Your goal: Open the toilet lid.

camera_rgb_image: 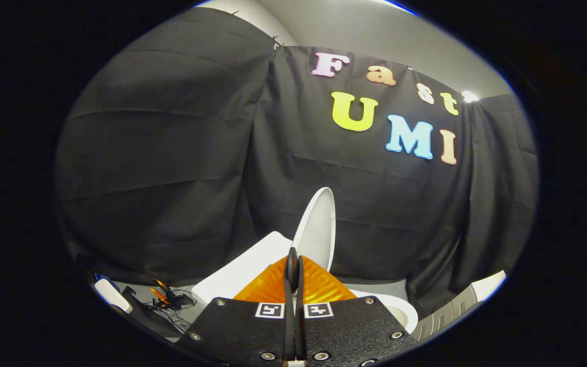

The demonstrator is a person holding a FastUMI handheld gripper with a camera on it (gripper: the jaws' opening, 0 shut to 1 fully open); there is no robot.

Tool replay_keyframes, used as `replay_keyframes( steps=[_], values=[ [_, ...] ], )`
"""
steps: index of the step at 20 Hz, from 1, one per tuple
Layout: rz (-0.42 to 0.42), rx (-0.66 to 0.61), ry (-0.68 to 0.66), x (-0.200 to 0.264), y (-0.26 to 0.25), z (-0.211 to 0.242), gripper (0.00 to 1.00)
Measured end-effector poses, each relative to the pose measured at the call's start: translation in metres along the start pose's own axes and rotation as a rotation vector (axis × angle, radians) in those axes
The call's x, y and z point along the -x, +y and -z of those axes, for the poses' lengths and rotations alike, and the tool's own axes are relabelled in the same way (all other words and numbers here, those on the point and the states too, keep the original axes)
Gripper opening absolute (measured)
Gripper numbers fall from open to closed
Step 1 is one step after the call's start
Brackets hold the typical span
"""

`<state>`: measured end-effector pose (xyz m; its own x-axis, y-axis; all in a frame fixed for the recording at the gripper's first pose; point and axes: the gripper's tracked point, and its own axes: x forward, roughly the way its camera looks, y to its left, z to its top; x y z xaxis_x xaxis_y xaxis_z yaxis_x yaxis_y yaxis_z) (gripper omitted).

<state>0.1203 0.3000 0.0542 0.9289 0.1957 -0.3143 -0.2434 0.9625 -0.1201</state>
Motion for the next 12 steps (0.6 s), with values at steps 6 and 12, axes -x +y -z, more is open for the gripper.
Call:
replay_keyframes(
  steps=[6,12],
  values=[
    [-0.036,0.002,0.014,-0.010,0.022,0.001,0.00],
    [-0.131,-0.018,0.011,-0.018,0.038,0.000,0.00]
  ],
)
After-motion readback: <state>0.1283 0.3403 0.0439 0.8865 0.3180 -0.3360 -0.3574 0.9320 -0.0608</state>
